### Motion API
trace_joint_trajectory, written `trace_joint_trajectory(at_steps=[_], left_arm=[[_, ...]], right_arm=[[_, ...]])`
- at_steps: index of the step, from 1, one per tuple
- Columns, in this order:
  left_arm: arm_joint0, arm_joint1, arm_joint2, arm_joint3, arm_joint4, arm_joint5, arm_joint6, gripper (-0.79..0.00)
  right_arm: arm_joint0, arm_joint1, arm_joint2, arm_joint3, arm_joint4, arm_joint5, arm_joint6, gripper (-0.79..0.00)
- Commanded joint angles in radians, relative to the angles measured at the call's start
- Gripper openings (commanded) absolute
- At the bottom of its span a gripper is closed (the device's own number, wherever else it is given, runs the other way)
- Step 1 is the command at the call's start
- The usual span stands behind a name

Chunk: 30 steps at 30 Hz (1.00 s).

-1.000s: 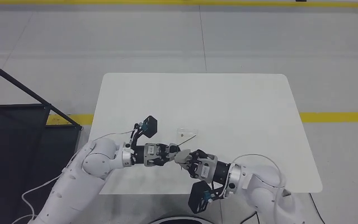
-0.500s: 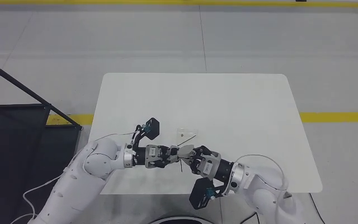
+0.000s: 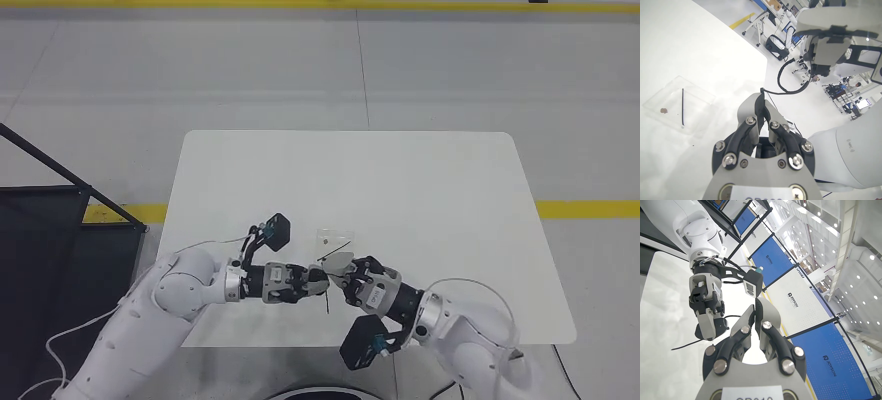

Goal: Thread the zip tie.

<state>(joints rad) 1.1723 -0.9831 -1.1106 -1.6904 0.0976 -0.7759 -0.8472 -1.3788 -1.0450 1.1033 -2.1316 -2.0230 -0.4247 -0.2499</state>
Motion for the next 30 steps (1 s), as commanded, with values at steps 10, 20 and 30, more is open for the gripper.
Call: trace_joint_trajectory(at_steps=[10, 20, 30], left_arm=[[-0.03, 0.006, 0.021, 0.018, -0.098, 0.019, -0.07, -0.785], [-0.044, 0.01, 0.033, 0.036, -0.19, 0.009, -0.102, -0.785], [-0.068, 0.013, 0.048, 0.055, -0.247, 0.064, -0.155, -0.785]], right_arm=[[-0.013, -0.002, 0.01, -0.005, -0.005, 0.034, 0.003, -0.785], [-0.033, -0.006, 0.008, -0.026, -0.064, 0.094, 0.067, -0.785], [-0.048, -0.009, -0.006, -0.042, -0.13, 0.132, 0.067, -0.785]])
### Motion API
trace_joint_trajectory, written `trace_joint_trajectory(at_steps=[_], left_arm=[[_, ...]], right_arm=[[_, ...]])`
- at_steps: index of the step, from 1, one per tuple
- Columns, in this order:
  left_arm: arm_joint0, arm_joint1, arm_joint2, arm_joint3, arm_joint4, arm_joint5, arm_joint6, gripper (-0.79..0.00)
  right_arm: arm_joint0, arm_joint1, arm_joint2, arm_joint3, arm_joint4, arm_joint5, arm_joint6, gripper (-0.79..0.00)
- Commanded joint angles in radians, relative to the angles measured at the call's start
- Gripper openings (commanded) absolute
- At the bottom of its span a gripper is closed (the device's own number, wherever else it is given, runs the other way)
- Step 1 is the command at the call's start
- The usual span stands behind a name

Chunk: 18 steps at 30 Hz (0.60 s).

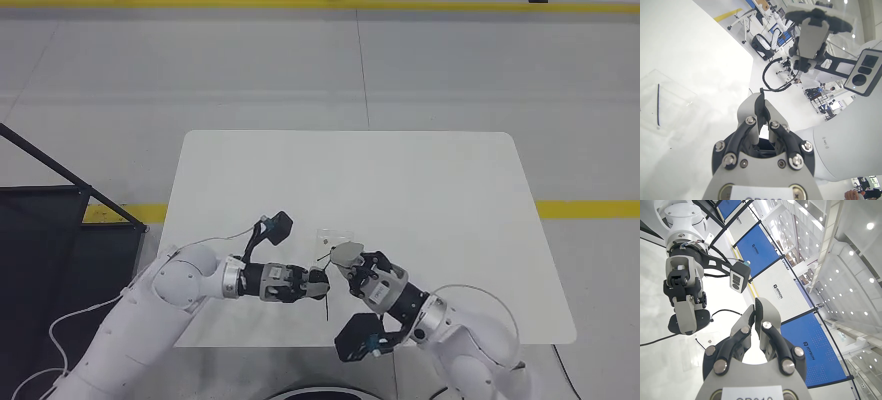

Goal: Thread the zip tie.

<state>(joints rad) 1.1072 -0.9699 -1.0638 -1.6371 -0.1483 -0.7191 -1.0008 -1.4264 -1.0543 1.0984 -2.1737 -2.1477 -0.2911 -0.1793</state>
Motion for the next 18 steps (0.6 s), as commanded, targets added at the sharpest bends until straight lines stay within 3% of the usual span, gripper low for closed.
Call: trace_joint_trajectory(at_steps=[1, 18], left_arm=[[-0.005, 0.0, 0.003, 0.003, -0.004, 0.01, 0.0, -0.785], [0.01, -0.001, 0.003, -0.015, 0.024, 0.041, 0.041, -0.785]], right_arm=[[-0.001, 0.0, -0.003, -0.001, -0.008, -0.004, -0.007, -0.785], [-0.004, -0.002, -0.013, -0.006, -0.021, -0.006, -0.017, -0.785]])
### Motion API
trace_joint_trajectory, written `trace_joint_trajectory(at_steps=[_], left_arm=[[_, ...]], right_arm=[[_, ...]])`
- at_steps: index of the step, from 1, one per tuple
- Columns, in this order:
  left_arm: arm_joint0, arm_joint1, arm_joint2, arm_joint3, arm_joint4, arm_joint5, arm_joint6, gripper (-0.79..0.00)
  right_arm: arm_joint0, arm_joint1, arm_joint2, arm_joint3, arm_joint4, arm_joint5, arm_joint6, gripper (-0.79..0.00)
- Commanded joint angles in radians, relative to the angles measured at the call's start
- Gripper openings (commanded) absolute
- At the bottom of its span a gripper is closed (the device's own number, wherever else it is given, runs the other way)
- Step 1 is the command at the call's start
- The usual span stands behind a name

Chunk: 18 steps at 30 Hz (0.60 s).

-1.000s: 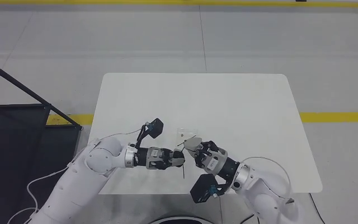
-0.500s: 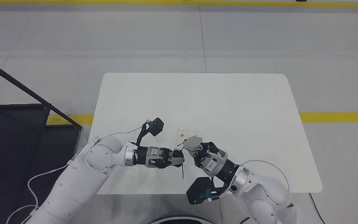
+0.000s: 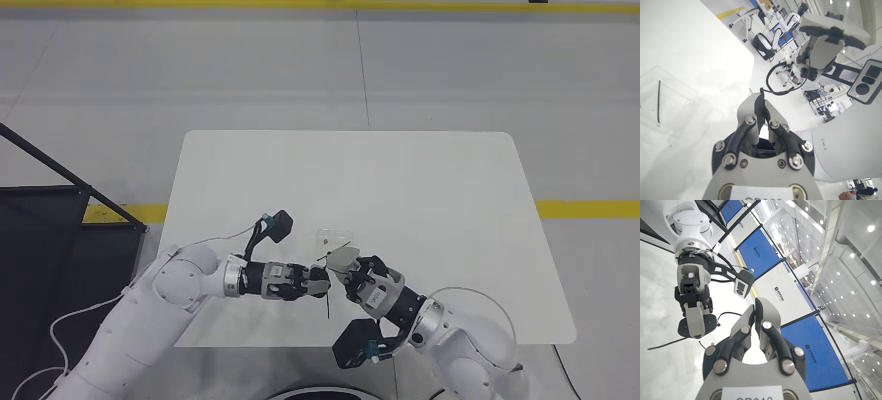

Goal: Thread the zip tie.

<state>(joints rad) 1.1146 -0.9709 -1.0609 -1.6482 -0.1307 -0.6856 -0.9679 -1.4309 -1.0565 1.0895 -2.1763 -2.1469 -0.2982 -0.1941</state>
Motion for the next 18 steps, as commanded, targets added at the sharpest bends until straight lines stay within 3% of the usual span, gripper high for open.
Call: trace_joint_trajectory(at_steps=[1, 18], left_arm=[[0.003, 0.0, 0.001, -0.006, 0.009, 0.011, 0.009, -0.785], [-0.01, 0.0, 0.011, -0.001, -0.048, 0.071, -0.02, -0.785]], right_arm=[[0.002, 0.0, -0.01, -0.006, -0.044, 0.001, -0.006, -0.785], [-0.031, 0.006, -0.033, -0.025, -0.264, 0.08, -0.1, -0.785]])
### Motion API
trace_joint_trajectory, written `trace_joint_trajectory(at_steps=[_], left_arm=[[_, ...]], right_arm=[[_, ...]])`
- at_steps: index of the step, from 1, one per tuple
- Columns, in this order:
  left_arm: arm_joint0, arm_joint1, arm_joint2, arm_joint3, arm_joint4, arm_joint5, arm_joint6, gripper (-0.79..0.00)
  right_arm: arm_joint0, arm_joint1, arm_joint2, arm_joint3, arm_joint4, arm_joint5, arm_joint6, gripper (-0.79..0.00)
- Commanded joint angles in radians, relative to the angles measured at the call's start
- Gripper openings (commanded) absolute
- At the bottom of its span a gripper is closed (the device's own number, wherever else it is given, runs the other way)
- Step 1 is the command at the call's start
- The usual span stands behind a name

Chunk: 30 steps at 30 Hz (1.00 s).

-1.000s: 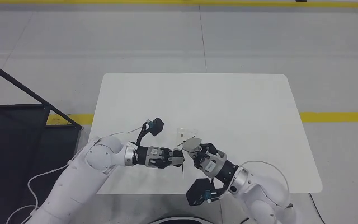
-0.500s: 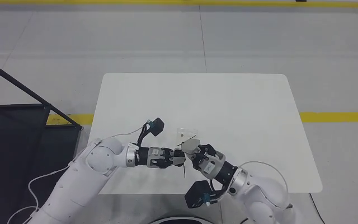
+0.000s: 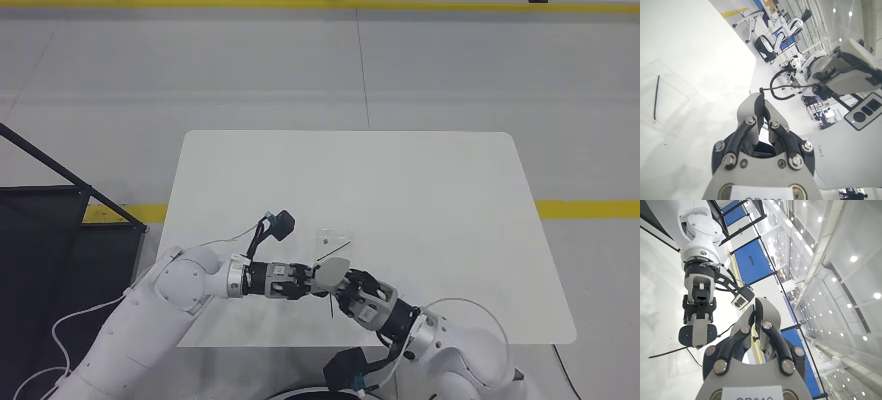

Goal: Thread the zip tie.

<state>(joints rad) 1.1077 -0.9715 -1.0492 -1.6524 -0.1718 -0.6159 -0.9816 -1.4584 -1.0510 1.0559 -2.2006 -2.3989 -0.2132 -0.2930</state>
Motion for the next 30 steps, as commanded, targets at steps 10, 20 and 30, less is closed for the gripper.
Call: trace_joint_trajectory(at_steps=[10, 20, 30], left_arm=[[-0.012, -0.001, 0.005, 0.009, -0.024, 0.005, -0.026, -0.785], [-0.015, 0.0, 0.005, 0.02, -0.061, -0.003, -0.054, -0.785], [-0.024, 0.0, 0.015, 0.031, -0.106, 0.003, -0.101, -0.785]], right_arm=[[-0.017, 0.0, 0.001, -0.014, -0.059, -0.013, 0.033, -0.785], [-0.042, -0.005, 0.003, -0.026, -0.094, 0.042, 0.095, -0.785], [-0.045, -0.012, -0.007, -0.032, -0.137, 0.048, 0.138, -0.785]])
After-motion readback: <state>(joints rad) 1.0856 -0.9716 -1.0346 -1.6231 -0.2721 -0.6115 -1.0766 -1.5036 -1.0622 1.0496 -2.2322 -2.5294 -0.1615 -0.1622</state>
